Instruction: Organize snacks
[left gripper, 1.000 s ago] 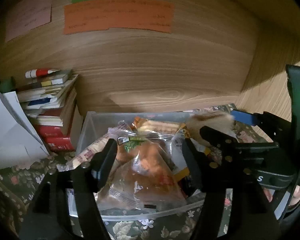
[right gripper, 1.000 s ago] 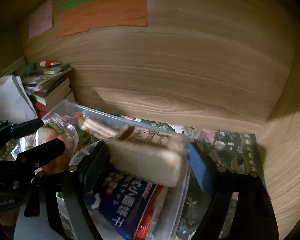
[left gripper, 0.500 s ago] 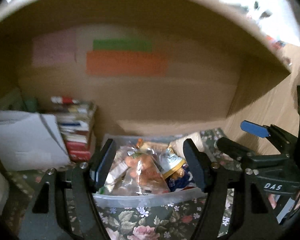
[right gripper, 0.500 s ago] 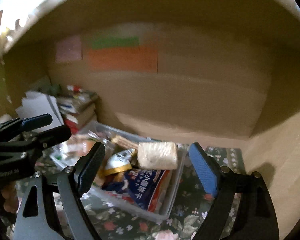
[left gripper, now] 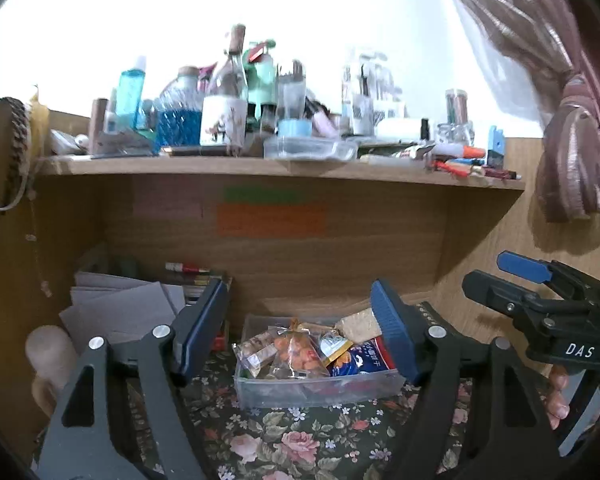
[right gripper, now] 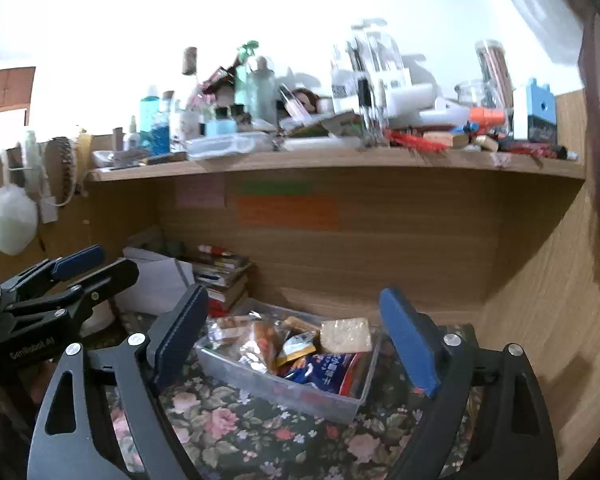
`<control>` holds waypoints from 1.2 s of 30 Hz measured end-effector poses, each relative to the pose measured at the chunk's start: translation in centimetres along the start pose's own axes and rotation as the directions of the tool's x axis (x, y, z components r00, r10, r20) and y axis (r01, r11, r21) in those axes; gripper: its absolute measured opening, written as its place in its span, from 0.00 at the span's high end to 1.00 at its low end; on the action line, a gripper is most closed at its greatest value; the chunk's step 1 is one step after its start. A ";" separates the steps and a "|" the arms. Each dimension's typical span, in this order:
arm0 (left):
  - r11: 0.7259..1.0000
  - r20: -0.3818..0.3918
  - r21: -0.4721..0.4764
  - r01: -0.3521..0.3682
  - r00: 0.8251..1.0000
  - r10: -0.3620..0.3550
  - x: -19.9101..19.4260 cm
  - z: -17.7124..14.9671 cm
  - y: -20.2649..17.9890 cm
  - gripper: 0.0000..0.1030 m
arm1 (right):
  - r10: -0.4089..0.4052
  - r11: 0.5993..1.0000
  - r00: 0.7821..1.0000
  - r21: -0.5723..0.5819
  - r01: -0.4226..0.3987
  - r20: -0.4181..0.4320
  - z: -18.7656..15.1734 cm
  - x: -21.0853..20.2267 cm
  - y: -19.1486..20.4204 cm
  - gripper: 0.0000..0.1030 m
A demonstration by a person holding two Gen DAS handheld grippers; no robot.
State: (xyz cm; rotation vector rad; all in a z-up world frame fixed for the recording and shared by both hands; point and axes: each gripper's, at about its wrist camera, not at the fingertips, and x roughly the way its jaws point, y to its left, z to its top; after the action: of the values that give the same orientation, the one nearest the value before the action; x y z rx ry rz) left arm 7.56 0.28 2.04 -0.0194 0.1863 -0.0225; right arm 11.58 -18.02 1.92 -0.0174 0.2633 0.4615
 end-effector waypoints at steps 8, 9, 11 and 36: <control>1.000 0.035 0.014 -0.028 0.999 0.028 -2.6 -0.8 -0.7 0.06 | -0.031 1.000 0.999 -0.003 0.031 0.041 -0.9 -2.3 1.3 0.00; 0.999 0.036 0.013 -0.030 0.999 0.030 -2.7 -0.9 -0.7 0.04 | -0.037 0.999 0.998 -0.005 0.037 0.043 -0.9 -2.4 1.4 0.00; 0.999 0.037 0.010 -0.033 0.999 0.032 -3.0 -1.1 -0.7 0.01 | -0.040 0.999 0.998 -0.006 0.040 0.041 -1.1 -2.6 1.6 0.00; 1.000 0.012 0.002 -0.029 1.000 0.029 -1.9 -1.7 -0.8 0.00 | -0.091 0.996 0.995 0.015 0.091 0.042 -2.0 -3.1 1.4 0.00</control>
State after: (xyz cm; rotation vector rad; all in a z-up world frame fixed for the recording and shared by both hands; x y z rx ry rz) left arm 5.36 -0.48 0.75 -0.0142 0.1745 0.0059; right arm 7.78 -18.28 0.87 -0.0069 0.2221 0.3691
